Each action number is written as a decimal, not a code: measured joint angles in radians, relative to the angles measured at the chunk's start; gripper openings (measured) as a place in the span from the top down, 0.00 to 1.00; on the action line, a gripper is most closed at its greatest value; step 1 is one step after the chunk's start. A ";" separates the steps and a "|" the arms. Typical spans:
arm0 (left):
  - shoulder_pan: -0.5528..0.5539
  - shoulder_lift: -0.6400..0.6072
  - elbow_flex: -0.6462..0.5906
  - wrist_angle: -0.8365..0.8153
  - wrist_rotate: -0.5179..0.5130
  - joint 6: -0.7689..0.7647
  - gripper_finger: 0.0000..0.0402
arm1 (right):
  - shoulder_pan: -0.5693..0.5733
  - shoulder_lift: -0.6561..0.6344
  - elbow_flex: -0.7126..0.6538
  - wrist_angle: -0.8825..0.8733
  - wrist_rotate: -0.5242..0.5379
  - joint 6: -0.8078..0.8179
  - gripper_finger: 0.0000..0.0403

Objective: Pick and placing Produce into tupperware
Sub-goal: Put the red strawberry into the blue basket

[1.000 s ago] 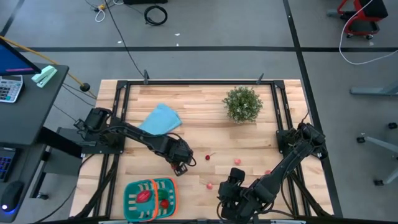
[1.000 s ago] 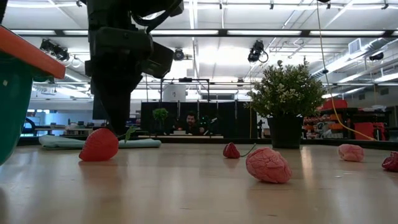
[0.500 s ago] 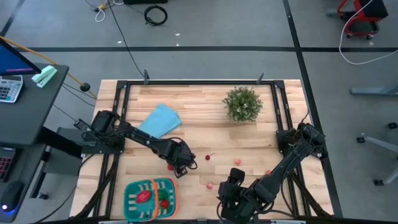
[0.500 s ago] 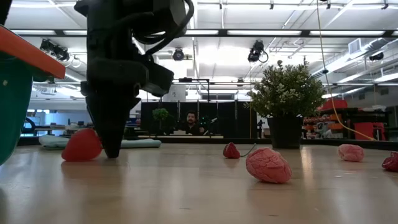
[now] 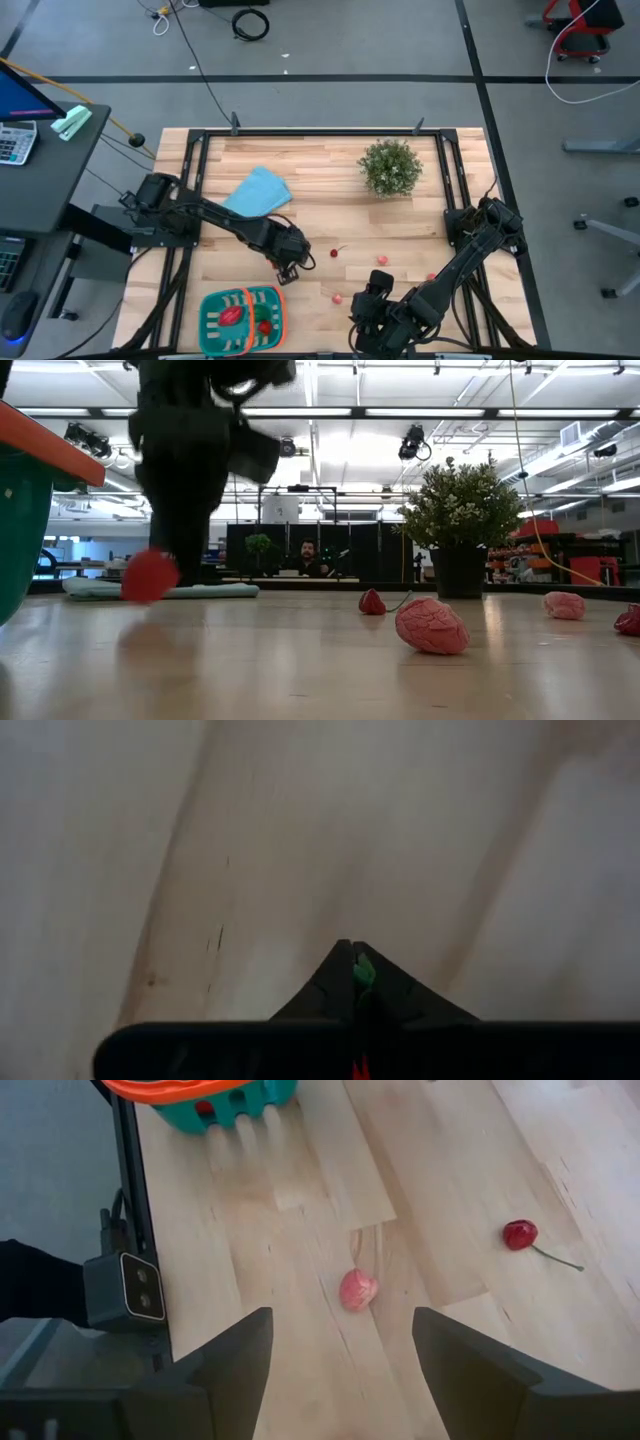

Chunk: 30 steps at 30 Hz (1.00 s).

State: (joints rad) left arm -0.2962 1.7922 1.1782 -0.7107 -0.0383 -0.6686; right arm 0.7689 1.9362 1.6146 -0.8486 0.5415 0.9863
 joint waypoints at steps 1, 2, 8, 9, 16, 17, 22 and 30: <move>0.000 -0.022 0.000 0.002 -0.001 0.000 0.99 | 0.000 0.000 0.000 0.000 0.000 0.000 0.38; 0.000 -0.044 0.000 0.004 -0.001 0.000 0.99 | 0.000 0.000 0.000 0.000 0.000 0.000 0.38; -0.023 -0.209 0.000 0.020 -0.016 -0.006 0.99 | 0.000 0.000 0.000 0.000 0.000 -0.001 0.38; -0.038 -0.234 0.000 0.022 -0.023 -0.024 1.00 | 0.000 0.000 0.000 0.000 0.000 -0.002 0.38; -0.238 -0.289 0.001 0.025 -0.069 -0.152 1.00 | 0.000 0.000 0.000 0.001 0.000 0.000 0.38; -0.273 -0.277 0.000 0.036 -0.082 -0.177 1.00 | 0.000 0.000 0.000 0.000 0.000 0.001 0.38; -0.387 -0.212 0.000 0.106 -0.189 -0.206 0.98 | 0.000 0.001 0.001 0.005 0.000 0.005 0.38; -0.407 -0.150 0.000 0.115 -0.221 -0.200 0.79 | 0.000 0.001 0.001 0.010 0.000 0.006 0.38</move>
State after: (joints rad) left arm -0.7029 1.6426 1.1782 -0.5961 -0.2591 -0.8687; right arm 0.7690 1.9369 1.6154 -0.8382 0.5415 0.9923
